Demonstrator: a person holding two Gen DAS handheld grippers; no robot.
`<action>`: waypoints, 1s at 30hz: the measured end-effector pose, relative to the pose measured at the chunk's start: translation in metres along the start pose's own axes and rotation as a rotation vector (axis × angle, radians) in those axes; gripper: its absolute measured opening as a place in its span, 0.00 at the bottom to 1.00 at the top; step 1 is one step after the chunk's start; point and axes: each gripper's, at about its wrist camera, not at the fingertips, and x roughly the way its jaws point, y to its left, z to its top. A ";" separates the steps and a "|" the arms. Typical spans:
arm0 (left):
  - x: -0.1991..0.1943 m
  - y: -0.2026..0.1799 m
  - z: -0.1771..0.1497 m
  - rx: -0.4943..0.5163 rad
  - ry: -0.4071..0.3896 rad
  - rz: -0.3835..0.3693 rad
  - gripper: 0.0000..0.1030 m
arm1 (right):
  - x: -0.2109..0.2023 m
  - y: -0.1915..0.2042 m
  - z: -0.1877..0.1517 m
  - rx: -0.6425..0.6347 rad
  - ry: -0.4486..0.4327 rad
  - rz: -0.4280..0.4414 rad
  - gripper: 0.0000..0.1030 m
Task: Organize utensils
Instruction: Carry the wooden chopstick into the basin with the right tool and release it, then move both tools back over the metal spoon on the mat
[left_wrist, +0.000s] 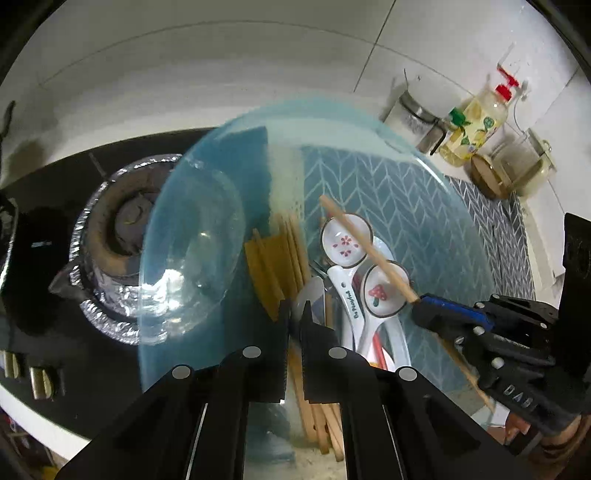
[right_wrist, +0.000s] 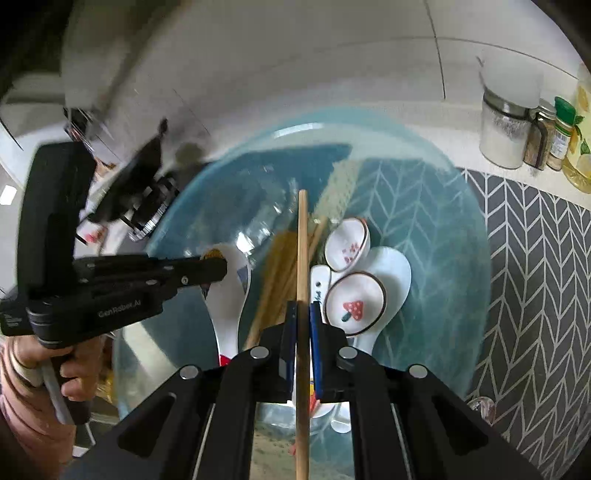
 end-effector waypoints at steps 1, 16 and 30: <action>0.004 0.000 0.001 0.002 0.008 -0.002 0.07 | 0.004 -0.002 -0.001 0.001 0.022 -0.025 0.07; -0.094 -0.077 0.013 0.063 -0.217 -0.052 0.43 | -0.108 -0.013 0.015 -0.136 -0.268 -0.034 0.09; 0.013 -0.232 -0.076 -0.064 -0.073 -0.132 0.60 | -0.194 -0.251 -0.034 -0.049 -0.335 -0.084 0.61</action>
